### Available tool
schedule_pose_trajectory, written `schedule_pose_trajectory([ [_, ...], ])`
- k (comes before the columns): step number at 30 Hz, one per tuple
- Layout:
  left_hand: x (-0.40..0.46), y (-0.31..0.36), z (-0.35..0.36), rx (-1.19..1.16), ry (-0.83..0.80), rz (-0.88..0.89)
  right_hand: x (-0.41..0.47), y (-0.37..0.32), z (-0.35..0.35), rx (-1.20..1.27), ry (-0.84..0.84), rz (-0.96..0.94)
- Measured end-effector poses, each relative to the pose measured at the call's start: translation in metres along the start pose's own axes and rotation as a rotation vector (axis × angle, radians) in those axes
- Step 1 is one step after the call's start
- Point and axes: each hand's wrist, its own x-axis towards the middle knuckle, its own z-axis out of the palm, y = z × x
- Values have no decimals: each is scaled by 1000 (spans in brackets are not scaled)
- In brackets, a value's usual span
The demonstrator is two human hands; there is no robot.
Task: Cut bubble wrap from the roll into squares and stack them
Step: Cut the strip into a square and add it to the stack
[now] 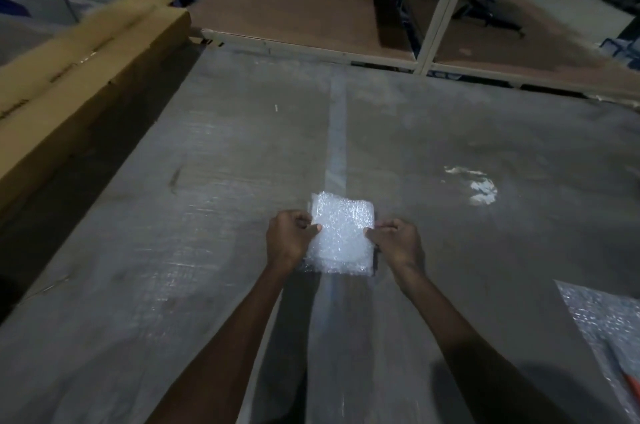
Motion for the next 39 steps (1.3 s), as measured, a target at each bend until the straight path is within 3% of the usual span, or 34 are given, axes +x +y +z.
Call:
schedule_pose_trajectory([
  [4, -11, 3, -1, 184, 112, 322, -14, -5, 0, -199, 108, -232],
  [8, -14, -1, 10, 373, -32, 569, -22, 2, 19, -380, -41, -500],
  [11, -18, -3, 11, 581, -266, 543, -24, 4, 32, -545, -153, -580],
  [13, -21, -10, 11, 641, -316, 531, -27, 5, 37, -643, -183, -611],
  [24, -5, -22, 9, 754, -353, 688, -32, 28, 37, -748, -96, -568],
  [31, -7, -13, 4, 791, -381, 648, -33, 21, 26, -698, -173, -543],
  [39, -88, -2, -5, 672, -284, 681, -83, 40, -40, -668, -146, -548],
])
